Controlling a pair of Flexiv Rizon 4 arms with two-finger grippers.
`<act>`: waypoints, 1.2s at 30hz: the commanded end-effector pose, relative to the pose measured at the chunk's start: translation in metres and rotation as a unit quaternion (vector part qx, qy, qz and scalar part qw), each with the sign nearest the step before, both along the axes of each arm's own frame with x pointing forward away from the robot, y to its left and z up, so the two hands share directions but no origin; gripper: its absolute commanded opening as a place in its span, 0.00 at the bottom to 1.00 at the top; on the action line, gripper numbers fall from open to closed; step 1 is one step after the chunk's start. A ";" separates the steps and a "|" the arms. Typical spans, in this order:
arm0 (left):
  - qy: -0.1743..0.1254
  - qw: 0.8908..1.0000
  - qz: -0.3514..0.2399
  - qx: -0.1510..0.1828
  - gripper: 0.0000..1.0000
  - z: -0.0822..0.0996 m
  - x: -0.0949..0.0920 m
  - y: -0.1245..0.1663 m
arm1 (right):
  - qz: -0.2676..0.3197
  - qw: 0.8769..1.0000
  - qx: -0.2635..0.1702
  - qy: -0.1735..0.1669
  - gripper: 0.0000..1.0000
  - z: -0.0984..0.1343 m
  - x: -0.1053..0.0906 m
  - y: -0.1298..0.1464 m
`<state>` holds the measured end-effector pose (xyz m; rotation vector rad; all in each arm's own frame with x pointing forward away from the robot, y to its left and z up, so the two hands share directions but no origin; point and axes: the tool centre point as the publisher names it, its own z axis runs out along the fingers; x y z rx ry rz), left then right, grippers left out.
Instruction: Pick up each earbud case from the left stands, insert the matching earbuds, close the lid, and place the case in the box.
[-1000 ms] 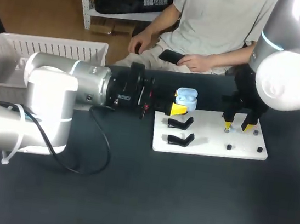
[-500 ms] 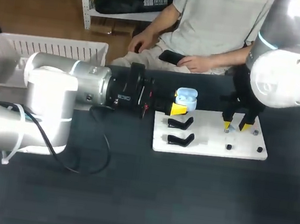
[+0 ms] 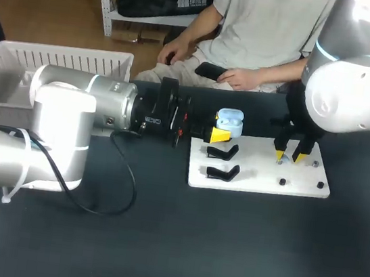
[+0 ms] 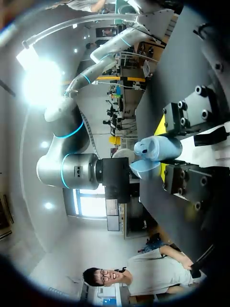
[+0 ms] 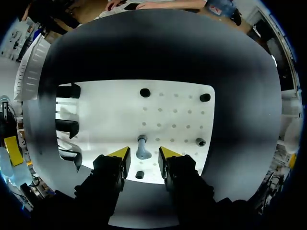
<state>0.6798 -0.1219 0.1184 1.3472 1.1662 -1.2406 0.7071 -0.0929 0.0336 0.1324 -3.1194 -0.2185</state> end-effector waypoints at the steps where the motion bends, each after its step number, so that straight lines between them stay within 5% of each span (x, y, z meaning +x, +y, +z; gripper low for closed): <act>1: -0.002 1.000 0.004 0.000 0.00 0.000 -0.002 0.000 | -0.003 1.000 -0.001 0.000 0.35 0.000 -0.001 0.000; 36: -0.002 1.000 0.004 0.000 0.00 0.000 -0.002 0.000 | -0.018 1.000 0.008 0.014 0.33 -0.007 0.001 0.000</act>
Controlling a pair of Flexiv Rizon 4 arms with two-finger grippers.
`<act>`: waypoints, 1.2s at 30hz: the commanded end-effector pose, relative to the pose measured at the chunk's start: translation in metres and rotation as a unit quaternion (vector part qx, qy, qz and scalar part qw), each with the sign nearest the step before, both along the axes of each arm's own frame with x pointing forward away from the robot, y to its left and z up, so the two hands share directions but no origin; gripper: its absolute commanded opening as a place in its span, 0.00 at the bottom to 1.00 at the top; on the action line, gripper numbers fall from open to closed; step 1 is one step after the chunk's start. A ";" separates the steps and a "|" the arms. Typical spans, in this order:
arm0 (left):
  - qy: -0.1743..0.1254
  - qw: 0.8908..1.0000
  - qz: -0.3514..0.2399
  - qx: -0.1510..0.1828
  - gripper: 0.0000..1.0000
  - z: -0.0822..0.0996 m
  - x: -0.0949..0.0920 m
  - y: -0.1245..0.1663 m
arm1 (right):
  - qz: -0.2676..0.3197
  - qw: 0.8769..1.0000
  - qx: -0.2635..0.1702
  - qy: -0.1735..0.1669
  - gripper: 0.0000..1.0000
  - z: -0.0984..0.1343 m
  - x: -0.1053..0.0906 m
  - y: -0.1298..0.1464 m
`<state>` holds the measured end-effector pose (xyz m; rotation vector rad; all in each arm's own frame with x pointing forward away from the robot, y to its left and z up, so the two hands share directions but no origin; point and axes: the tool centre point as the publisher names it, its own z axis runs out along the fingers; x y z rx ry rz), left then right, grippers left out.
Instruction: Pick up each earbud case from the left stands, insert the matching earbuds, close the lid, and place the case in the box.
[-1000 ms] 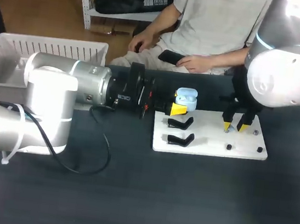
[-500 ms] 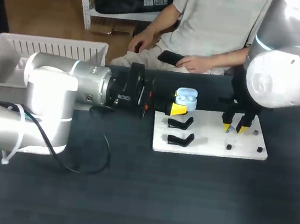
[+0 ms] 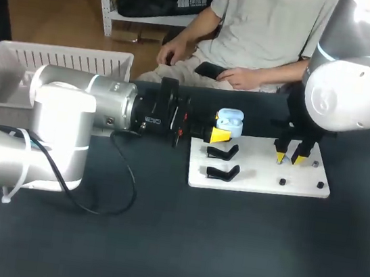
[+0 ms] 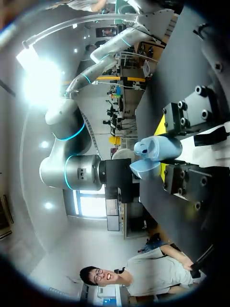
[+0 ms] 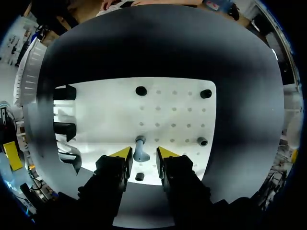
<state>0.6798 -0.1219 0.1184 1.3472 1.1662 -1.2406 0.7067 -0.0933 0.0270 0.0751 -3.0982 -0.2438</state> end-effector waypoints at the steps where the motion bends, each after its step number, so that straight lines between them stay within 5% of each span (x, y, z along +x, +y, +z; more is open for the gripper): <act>1: -0.002 1.000 0.004 0.000 0.00 0.000 -0.002 0.000 | 0.000 1.000 0.001 0.002 0.33 -0.001 0.002 0.001; 24: -0.002 1.000 0.004 0.000 0.00 0.000 -0.002 0.000 | -0.007 1.000 0.000 0.000 0.28 -0.004 -0.002 0.003; 30: -0.002 1.000 0.004 0.000 0.00 0.000 -0.002 0.000 | -0.008 1.000 0.001 -0.003 0.16 -0.003 -0.002 0.003; 32: -0.002 1.000 0.004 0.000 0.00 0.000 -0.002 0.000 | -0.008 1.000 0.000 -0.004 0.00 -0.002 -0.002 0.003; 36: -0.002 1.000 0.004 0.000 0.00 0.000 -0.002 0.000 | -0.008 1.000 0.000 -0.005 0.00 0.000 -0.002 0.001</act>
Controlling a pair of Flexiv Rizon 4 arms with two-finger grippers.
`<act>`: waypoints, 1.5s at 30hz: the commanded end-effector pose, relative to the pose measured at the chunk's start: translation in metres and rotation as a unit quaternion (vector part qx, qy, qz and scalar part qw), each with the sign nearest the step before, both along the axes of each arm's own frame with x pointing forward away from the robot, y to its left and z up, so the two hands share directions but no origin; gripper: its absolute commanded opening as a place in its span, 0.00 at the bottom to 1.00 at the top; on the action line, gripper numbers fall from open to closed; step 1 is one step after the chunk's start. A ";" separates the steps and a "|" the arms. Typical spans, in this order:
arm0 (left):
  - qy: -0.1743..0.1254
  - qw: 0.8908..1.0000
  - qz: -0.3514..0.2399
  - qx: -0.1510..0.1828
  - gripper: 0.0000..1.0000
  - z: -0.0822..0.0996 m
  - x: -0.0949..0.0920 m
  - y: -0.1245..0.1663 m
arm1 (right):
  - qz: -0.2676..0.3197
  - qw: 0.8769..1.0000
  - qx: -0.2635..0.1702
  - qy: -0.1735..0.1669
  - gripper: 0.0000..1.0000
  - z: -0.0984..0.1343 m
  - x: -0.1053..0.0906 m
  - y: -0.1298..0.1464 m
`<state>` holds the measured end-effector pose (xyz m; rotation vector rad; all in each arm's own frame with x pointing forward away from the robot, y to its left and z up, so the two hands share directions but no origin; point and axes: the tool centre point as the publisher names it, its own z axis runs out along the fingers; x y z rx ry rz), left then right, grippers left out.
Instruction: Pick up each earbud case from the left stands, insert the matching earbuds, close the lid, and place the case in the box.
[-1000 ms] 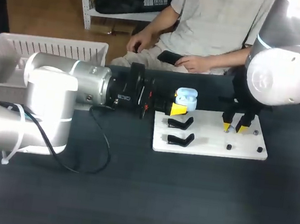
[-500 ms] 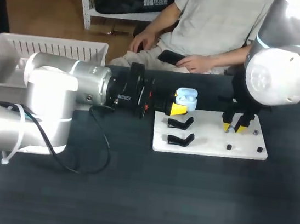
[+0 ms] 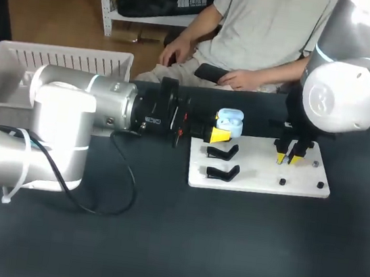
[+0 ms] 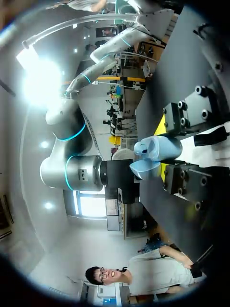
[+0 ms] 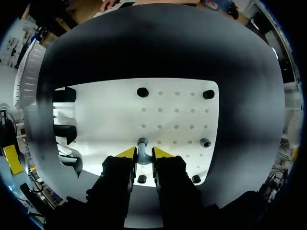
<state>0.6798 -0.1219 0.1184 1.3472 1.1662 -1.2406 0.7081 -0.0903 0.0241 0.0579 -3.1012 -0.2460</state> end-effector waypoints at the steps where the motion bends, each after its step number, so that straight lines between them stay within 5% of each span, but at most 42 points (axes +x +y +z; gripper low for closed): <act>1: -0.002 1.000 0.004 0.000 0.00 0.000 -0.002 0.000 | -0.003 1.000 -0.001 -0.004 0.00 0.004 -0.004 -0.002; 14: -0.002 1.000 0.004 0.000 0.00 0.000 -0.002 0.000 | 0.008 1.000 0.003 -0.030 0.00 0.044 -0.023 -0.003; 22: -0.002 1.000 0.004 0.000 0.00 0.000 -0.002 0.000 | 0.014 0.999 -0.013 -0.051 0.00 0.104 -0.047 -0.002; 31: -0.002 1.000 0.004 0.000 0.00 0.000 -0.002 0.000 | 0.054 0.996 -0.038 -0.056 0.00 0.170 -0.075 0.031; 45: -0.002 1.000 0.004 0.000 0.00 0.000 -0.002 0.000 | 0.099 0.993 -0.052 -0.033 0.00 0.185 -0.086 0.093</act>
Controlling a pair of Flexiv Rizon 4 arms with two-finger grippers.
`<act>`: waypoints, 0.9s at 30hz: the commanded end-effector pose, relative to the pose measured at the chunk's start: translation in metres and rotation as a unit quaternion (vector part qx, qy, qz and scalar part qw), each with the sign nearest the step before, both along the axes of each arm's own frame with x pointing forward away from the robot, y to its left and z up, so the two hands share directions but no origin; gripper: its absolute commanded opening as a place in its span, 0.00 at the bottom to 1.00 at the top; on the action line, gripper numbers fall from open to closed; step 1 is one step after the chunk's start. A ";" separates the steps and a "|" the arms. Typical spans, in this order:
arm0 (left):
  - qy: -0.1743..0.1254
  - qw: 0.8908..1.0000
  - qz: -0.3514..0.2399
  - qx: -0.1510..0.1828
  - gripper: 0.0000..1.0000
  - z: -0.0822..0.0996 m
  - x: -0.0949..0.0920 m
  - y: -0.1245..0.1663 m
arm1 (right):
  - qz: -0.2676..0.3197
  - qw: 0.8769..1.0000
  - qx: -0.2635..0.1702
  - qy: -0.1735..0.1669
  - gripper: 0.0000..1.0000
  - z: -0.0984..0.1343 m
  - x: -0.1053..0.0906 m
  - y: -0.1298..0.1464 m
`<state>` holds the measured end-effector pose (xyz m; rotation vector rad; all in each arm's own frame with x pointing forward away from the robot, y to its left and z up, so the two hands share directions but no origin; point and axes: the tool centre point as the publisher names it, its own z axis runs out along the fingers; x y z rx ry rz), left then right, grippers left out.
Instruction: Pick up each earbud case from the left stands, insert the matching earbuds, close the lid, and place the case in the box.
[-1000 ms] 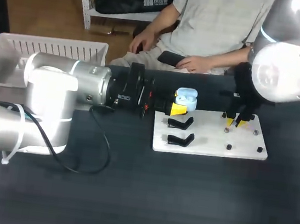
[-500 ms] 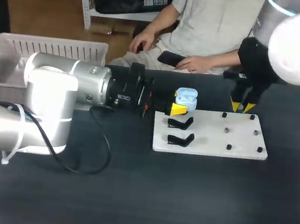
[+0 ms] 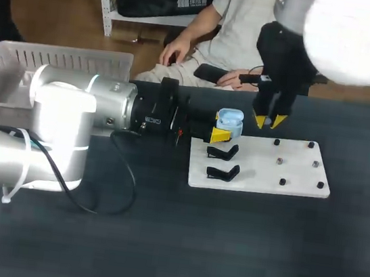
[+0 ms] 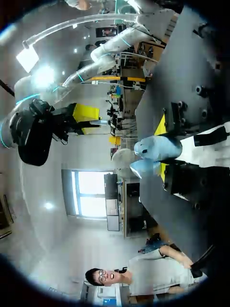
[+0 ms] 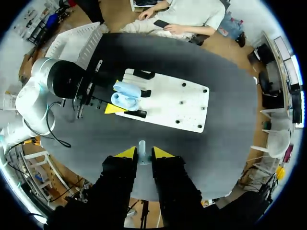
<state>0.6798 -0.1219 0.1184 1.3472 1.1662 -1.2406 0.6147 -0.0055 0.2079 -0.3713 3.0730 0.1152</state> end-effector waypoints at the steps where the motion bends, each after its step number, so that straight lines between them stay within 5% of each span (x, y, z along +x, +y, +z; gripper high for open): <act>1: -0.002 1.000 0.004 0.000 0.00 0.000 -0.002 0.000 | -0.001 1.000 -0.014 0.011 0.00 0.001 0.008 0.008; 15: -0.002 1.000 0.004 0.000 0.00 0.000 -0.002 0.000 | 0.006 1.000 -0.015 0.012 0.00 0.002 0.008 0.012; 27: -0.002 1.000 0.004 0.000 0.00 0.000 -0.002 0.000 | 0.032 0.996 -0.082 -0.006 0.00 -0.007 0.016 0.036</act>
